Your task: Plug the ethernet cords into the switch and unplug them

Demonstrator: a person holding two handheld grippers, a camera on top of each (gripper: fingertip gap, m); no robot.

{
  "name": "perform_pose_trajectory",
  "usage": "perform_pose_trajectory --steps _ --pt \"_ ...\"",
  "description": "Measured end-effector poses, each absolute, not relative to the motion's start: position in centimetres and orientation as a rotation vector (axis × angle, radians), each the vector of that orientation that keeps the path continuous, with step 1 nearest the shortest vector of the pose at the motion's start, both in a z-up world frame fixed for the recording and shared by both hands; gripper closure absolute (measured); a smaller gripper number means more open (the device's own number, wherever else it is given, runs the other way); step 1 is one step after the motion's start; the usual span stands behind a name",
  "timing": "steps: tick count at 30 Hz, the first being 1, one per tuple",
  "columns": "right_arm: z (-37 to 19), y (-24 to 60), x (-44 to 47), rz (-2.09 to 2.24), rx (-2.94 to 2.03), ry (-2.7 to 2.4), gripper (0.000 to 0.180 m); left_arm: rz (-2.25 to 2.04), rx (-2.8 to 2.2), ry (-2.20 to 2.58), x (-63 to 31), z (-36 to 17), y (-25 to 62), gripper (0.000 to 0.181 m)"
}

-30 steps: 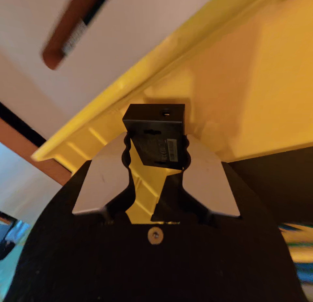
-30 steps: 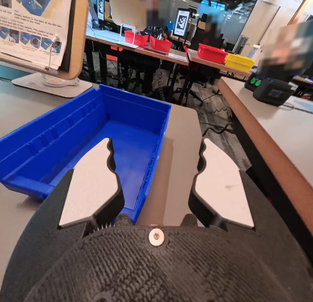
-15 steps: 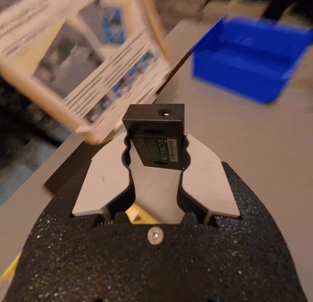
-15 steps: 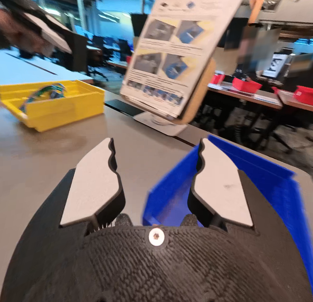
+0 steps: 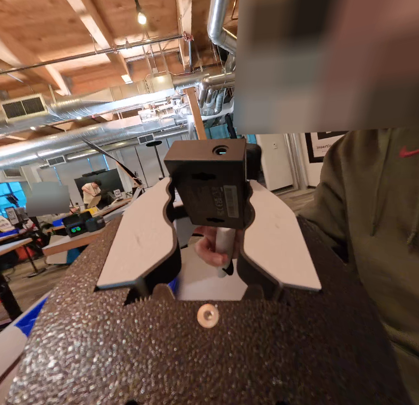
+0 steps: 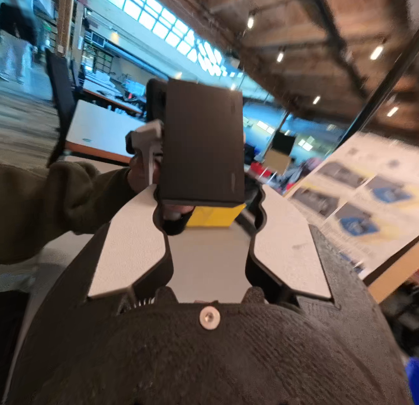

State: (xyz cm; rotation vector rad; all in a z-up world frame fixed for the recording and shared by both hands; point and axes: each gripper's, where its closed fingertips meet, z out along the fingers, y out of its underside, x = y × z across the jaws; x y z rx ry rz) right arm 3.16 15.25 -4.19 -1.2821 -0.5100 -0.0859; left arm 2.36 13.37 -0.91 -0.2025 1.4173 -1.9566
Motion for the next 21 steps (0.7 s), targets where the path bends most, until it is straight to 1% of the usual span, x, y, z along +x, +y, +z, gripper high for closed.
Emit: perform_pose_trajectory --steps 3,9,11,14,16,18,20,21 --pt "-2.7 13.8 1.1 -0.202 -1.198 -0.620 0.108 -1.923 -0.165 1.443 1.3 -0.6 12.1 0.122" --pt "-2.6 13.8 0.2 -0.064 -1.214 -0.608 0.098 -1.969 -0.094 1.405 0.4 -0.1 11.3 0.122" --pt "-2.8 13.7 0.0 -0.002 -1.212 -0.618 0.105 -1.993 -0.093 1.396 0.6 -0.1 11.3 0.122" --pt "-2.9 13.9 0.3 0.000 -1.216 -0.618 0.104 -2.008 -0.106 1.394 1.0 -0.3 11.6 0.122" --pt "-3.1 14.1 1.2 -0.003 -1.237 -0.624 0.106 -2.008 -0.211 1.432 1.9 -0.9 12.3 0.121" --pt "-3.3 14.5 3.2 -0.164 -1.238 -0.625 0.107 -2.017 -0.350 1.466 2.7 -1.7 13.1 0.127" --pt "-4.1 14.7 4.7 -0.347 -1.245 -0.697 0.107 -2.000 -0.424 1.467 2.9 -2.1 14.0 0.119" --pt "-4.2 14.6 5.3 -0.429 -1.229 -0.719 0.105 -1.968 -0.485 1.497 3.1 -2.4 14.6 0.120"
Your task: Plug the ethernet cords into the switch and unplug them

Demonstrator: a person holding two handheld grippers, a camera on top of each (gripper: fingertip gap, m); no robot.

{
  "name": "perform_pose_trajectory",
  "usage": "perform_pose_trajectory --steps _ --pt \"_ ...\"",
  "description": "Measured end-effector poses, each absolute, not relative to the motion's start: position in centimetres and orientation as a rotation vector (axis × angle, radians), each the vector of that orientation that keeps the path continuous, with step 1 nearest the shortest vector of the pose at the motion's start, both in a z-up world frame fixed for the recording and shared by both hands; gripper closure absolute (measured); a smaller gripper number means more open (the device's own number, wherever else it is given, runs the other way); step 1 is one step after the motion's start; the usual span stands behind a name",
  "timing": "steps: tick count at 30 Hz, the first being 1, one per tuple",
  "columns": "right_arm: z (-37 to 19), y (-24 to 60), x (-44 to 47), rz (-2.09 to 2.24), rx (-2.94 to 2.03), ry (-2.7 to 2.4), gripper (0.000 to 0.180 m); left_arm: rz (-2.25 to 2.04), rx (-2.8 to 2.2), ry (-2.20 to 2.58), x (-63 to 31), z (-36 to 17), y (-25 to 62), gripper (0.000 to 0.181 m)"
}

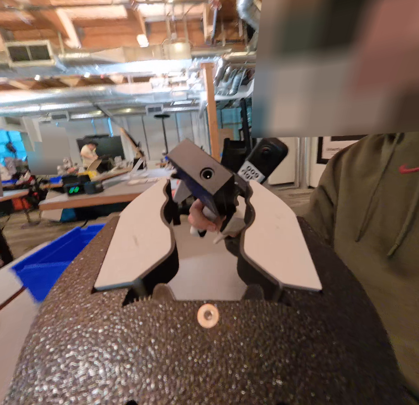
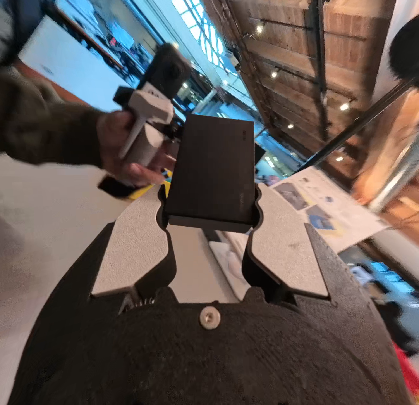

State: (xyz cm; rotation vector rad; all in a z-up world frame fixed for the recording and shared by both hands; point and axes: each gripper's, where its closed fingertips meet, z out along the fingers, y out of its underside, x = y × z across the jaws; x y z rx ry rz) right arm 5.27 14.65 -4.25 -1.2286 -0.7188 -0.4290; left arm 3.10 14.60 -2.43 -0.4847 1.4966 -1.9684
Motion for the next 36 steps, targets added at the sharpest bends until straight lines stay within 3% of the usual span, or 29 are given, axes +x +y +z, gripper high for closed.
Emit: perform_pose_trajectory --steps 3,6,14,19,24,26,29,36 --pt "-5.1 14.6 6.1 -0.685 -1.175 -0.853 0.106 -1.899 -0.693 1.711 3.6 -4.3 15.3 0.106" --pt "-6.2 15.2 6.1 -0.793 -1.190 -0.937 0.107 -1.755 -0.838 1.939 3.7 -6.1 15.1 0.106" --pt "-8.8 16.3 5.6 -0.815 -1.237 -1.076 0.106 -1.385 -1.009 2.250 4.2 -8.8 14.5 0.146" --pt "-8.0 16.9 8.7 -0.680 -1.281 -0.780 0.110 -1.596 -1.233 1.941 6.5 -7.9 15.6 0.152" --pt "-8.0 18.5 10.5 -0.282 -1.354 -0.346 0.085 -1.878 -1.436 1.187 9.1 -6.0 19.7 0.152" --pt "-8.6 19.0 10.5 -0.298 -1.353 -0.316 0.088 -1.977 -1.477 0.984 9.5 -6.5 19.7 0.152" --pt "-8.9 19.3 10.9 -0.403 -1.339 -0.307 0.077 -2.110 -1.502 0.860 9.9 -7.3 18.1 0.152" --pt "-10.0 19.5 10.4 -0.414 -1.335 -0.395 0.084 -2.048 -1.509 0.866 10.3 -8.6 18.2 0.153"
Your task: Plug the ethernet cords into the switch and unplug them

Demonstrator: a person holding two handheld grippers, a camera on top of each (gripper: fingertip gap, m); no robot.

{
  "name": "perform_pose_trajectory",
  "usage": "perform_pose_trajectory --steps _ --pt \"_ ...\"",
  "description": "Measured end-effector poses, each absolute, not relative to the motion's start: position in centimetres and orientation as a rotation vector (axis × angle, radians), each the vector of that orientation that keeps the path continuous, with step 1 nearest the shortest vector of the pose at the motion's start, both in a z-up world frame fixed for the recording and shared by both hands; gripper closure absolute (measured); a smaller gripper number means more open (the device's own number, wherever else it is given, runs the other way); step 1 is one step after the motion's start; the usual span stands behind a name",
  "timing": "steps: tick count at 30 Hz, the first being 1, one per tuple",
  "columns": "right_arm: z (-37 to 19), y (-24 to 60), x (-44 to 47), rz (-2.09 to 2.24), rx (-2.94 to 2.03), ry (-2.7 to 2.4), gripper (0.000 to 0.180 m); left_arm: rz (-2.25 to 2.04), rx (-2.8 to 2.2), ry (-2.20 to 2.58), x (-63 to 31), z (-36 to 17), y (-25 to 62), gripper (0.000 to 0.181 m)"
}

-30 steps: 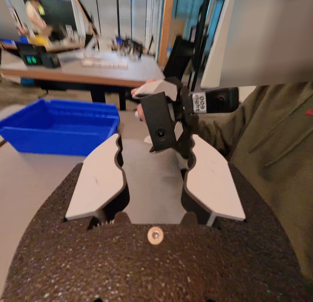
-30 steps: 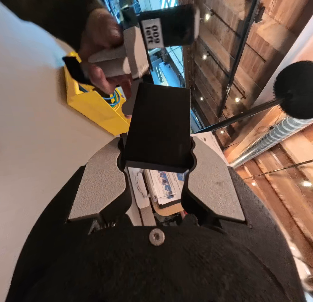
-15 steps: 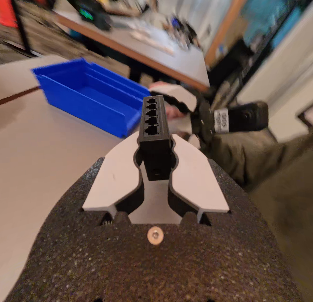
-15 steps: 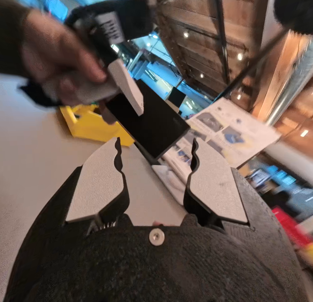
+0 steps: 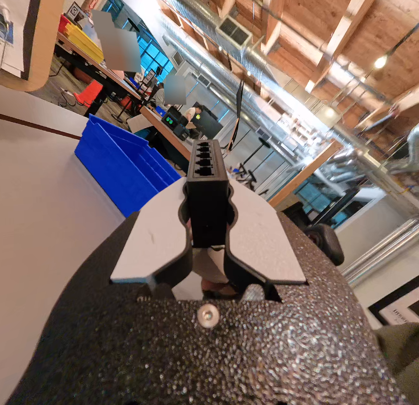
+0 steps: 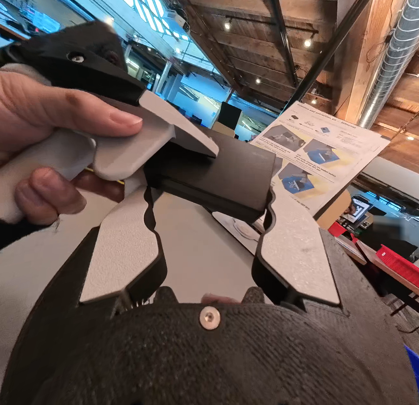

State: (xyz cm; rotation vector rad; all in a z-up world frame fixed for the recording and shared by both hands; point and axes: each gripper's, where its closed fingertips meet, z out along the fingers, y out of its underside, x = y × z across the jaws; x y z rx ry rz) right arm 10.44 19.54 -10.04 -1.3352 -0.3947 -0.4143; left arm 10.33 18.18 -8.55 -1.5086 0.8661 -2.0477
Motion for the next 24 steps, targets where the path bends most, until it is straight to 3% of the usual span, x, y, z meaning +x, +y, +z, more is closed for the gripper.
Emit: perform_pose_trajectory --steps 5,8,9,11,13,24 --pt "-10.6 19.1 11.0 -0.397 -1.354 -0.493 0.114 -2.009 -1.513 0.963 9.8 -9.3 18.3 0.153" --pt "-10.8 18.9 11.1 -0.380 -1.343 -0.520 0.120 -2.017 -1.502 0.910 9.8 -9.3 18.5 0.153" --pt "-10.6 18.9 11.0 -0.368 -1.317 -0.489 0.118 -2.028 -1.497 0.852 9.8 -9.1 18.7 0.153" --pt "-10.7 19.2 9.9 -0.266 -1.305 -0.463 0.090 -2.040 -1.491 0.802 10.0 -9.1 18.9 0.153" --pt "-10.6 19.5 9.4 -0.213 -1.310 -0.415 0.075 -2.075 -1.506 0.754 10.3 -9.2 18.9 0.153" --pt "-10.1 19.6 10.2 -0.300 -1.318 -0.376 0.068 -2.190 -1.547 0.679 11.1 -10.4 17.2 0.153"
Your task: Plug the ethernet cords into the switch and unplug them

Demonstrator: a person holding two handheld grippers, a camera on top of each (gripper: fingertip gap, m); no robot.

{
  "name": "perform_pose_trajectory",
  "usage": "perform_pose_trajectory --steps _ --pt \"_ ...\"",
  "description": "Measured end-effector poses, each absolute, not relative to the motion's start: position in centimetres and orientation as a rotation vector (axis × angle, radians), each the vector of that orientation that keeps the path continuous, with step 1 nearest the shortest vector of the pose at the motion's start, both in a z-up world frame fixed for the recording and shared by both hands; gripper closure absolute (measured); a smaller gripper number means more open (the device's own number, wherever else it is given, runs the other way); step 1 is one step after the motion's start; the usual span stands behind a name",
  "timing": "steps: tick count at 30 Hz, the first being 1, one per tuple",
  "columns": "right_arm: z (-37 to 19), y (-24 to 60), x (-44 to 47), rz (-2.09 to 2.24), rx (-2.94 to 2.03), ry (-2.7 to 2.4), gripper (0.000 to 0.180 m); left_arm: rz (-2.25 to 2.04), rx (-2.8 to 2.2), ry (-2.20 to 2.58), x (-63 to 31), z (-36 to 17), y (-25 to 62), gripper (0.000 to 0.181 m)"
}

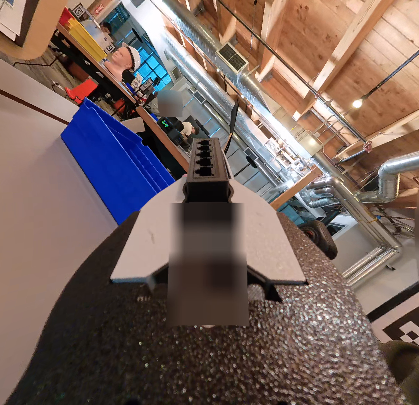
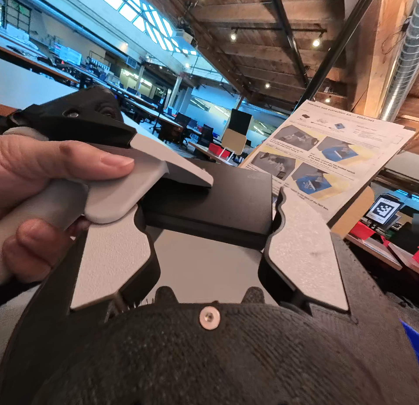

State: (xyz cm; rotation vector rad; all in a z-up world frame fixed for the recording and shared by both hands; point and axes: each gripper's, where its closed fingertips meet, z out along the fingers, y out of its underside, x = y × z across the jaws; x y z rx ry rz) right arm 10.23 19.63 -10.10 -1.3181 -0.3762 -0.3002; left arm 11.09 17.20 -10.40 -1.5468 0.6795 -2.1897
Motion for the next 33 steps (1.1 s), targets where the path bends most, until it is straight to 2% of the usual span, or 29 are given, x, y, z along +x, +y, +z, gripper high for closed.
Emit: perform_pose_trajectory --steps 7,11,16,17,18,20,21,22,26,28,29,31,33 --pt "-9.3 17.9 9.6 -0.108 -1.278 -0.501 0.069 -2.247 -1.482 0.977 10.4 -10.0 15.0 0.147" --pt "-9.4 16.2 8.5 0.060 -1.274 -0.650 0.069 -2.231 -1.519 1.300 9.6 -10.0 14.4 0.116" --pt "-11.1 14.8 5.7 0.159 -1.302 -0.874 0.070 -2.132 -1.573 1.762 8.4 -10.9 12.8 0.106" --pt "-11.1 14.7 5.2 0.182 -1.287 -0.892 0.070 -2.121 -1.622 1.805 8.5 -11.5 12.6 0.109" --pt "-11.2 14.1 4.7 0.220 -1.267 -0.930 0.090 -2.125 -1.692 1.818 8.7 -12.3 12.5 0.121" --pt "-10.2 14.0 5.6 0.184 -1.206 -0.882 0.110 -2.205 -1.858 1.758 9.4 -13.7 12.5 0.118" --pt "-10.1 13.9 6.0 0.162 -1.199 -0.879 0.124 -2.275 -1.897 1.660 10.1 -14.1 12.7 0.128" --pt "-9.8 14.0 6.7 0.148 -1.195 -0.826 0.154 -2.332 -1.846 1.586 10.6 -14.3 12.7 0.149" --pt "-11.3 15.2 9.1 0.168 -1.287 -0.717 0.129 -2.453 -1.700 1.334 11.8 -14.3 13.4 0.153" --pt "-11.2 16.3 11.3 0.074 -1.333 -0.598 0.099 -2.409 -1.702 1.208 12.4 -14.5 15.0 0.154" --pt "-11.3 16.4 11.8 0.052 -1.359 -0.579 0.092 -2.381 -1.715 1.103 12.7 -14.4 16.4 0.154" --pt "-11.9 16.9 12.4 -0.005 -1.415 -0.575 0.081 -2.367 -1.705 0.858 12.7 -13.5 19.0 0.154" --pt "-12.4 18.1 12.9 -0.122 -1.438 -0.529 0.079 -2.300 -1.709 0.689 12.8 -13.1 20.8 0.154"
